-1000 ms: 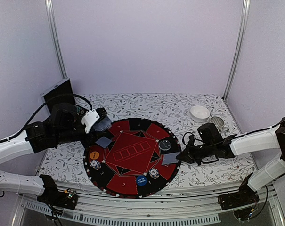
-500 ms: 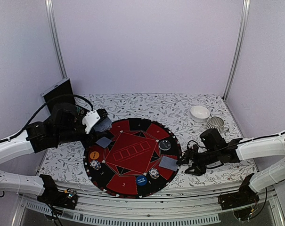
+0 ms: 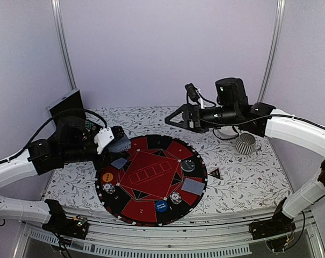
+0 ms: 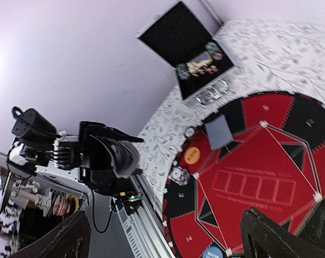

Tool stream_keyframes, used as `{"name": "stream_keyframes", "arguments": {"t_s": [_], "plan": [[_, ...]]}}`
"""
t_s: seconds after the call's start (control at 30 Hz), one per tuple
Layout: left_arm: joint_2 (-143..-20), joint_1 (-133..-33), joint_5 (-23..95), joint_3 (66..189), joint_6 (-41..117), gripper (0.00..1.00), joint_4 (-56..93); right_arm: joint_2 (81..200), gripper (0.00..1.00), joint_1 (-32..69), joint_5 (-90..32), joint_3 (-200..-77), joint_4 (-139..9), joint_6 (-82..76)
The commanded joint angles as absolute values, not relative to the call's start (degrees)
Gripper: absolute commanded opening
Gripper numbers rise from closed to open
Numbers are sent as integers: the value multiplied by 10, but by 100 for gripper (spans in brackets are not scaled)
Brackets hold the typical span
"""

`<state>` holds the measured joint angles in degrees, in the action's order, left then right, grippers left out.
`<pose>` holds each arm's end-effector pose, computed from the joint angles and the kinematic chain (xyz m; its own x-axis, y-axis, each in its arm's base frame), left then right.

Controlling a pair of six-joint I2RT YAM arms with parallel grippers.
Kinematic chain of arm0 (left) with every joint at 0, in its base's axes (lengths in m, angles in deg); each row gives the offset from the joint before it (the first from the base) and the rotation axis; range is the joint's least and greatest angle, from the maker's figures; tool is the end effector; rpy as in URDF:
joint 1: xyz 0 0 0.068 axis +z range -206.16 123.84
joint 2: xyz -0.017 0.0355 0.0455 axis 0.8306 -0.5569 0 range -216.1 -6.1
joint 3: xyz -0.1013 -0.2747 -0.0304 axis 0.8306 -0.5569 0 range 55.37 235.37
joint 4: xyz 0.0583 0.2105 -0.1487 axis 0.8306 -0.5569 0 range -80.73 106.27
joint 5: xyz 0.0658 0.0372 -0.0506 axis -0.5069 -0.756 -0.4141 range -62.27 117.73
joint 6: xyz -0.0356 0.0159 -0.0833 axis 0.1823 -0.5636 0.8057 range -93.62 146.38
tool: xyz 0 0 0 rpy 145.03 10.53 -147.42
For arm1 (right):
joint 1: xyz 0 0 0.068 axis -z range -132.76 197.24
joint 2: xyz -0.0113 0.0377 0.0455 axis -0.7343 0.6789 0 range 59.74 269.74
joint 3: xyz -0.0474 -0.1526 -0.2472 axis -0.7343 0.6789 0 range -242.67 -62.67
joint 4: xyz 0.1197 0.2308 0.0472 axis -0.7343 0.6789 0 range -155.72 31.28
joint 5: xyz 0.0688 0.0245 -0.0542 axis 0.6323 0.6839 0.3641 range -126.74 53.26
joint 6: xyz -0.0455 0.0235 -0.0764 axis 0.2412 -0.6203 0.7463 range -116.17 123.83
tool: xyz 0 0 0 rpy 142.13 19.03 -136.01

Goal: Distribute texas hold em gaming equipment
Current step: Pick up the poker card from the face-down deck piles.

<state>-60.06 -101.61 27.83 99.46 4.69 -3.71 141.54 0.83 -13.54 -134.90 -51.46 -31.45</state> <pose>0.1696 -0.1727 0.2837 -0.0607 0.5885 -0.8062 0.7922 0.5198 0.3198 0.2321 0.2910 0.3541 -0.7555 -0.0235 -0.6548 -0.5854 0.4732 0.6584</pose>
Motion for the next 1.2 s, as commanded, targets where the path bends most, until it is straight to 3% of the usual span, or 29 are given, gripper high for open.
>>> {"name": "stream_keyframes", "arguments": {"t_s": [0.0, 0.27, 0.63, 0.97, 1.17], "plan": [[-579, -1010, 311, 1015, 35, 45, -24, 1515, 99, -1, 12, -1433, -586, -210], [-598, -1010, 312, 1027, 42, 45, -36, 1646, 99, -50, 45, -1557, -590, -193], [-619, -1010, 314, 1038, 42, 44, -32, 1736, 99, -76, 23, -1618, -597, -202], [-613, -1010, 319, 1037, 39, 44, -34, 1753, 94, -77, -81, -1664, -510, -164], [-615, -1010, 308, 1035, 41, 44, -35, 1727, 90, -77, -84, -1659, -493, -144]]}}
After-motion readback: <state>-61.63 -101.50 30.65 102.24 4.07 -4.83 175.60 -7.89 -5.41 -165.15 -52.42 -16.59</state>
